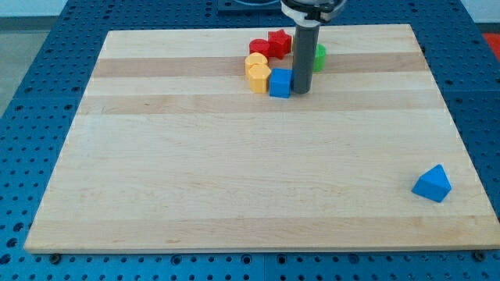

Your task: Push the blue triangle to the right of the blue cube

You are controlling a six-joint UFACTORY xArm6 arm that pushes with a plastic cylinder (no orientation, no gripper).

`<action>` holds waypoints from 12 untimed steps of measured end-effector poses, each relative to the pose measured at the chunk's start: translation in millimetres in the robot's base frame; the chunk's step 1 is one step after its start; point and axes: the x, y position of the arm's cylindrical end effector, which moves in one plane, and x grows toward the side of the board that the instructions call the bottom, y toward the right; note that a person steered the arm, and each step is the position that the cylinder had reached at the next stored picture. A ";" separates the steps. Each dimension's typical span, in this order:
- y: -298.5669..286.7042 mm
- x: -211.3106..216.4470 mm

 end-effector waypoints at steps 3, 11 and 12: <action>16.6 72.9; 143.6 184.4; 143.4 159.4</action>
